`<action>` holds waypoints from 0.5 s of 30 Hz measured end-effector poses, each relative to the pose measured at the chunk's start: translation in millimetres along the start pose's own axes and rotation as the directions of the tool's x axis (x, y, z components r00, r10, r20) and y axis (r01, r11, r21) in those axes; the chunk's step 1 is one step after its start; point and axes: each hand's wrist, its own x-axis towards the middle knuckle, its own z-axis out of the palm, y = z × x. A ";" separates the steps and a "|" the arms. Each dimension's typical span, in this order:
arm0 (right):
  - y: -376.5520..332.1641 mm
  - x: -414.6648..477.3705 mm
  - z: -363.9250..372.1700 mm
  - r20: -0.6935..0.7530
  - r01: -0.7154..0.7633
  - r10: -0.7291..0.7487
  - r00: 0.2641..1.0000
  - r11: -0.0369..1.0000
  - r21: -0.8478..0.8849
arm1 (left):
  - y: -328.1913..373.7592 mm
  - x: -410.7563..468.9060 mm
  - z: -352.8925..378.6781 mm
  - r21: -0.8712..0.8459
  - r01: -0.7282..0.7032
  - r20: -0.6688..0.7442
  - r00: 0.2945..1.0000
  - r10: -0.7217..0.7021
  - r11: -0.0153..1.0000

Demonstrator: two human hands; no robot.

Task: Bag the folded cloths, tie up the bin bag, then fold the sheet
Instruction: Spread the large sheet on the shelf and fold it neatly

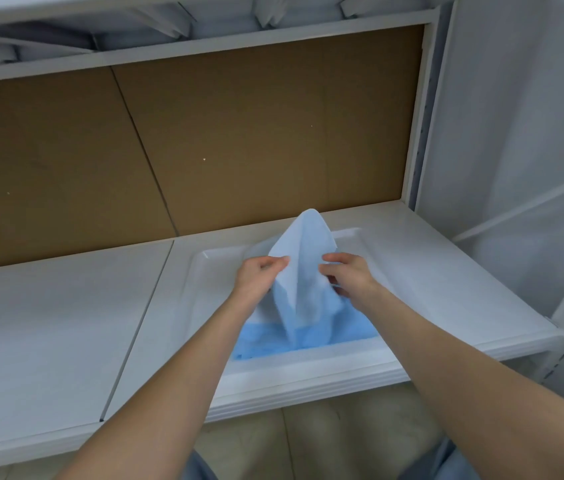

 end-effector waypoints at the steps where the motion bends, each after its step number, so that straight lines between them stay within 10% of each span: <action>1: -5.1 -3.2 8.5 0.065 0.002 -0.005 0.998 0.999 0.042 | 3.1 -3.3 1.1 0.013 0.016 0.090 0.996 -0.017 1.000; 6: -18.3 -15.1 36.7 0.264 -0.037 -0.017 0.964 0.979 0.198 | 7.1 -4.0 2.2 0.150 -0.049 0.091 0.995 0.036 0.987; 9: -5.1 -3.6 21.9 -0.018 0.031 -0.038 0.999 0.954 -0.297 | -7.3 11.1 -19.6 0.049 0.025 -0.204 0.979 -0.014 0.999; 11: 4.4 -1.8 2.5 -0.162 -0.084 -0.037 0.986 0.728 -0.680 | -16.0 18.9 -40.5 -0.073 0.039 -0.335 0.940 -0.061 0.997; 15: 15.0 -8.4 -11.4 -0.198 -0.199 0.055 0.979 0.503 -0.841 | -26.9 21.0 -78.9 -0.042 0.043 -0.556 0.829 -0.060 0.998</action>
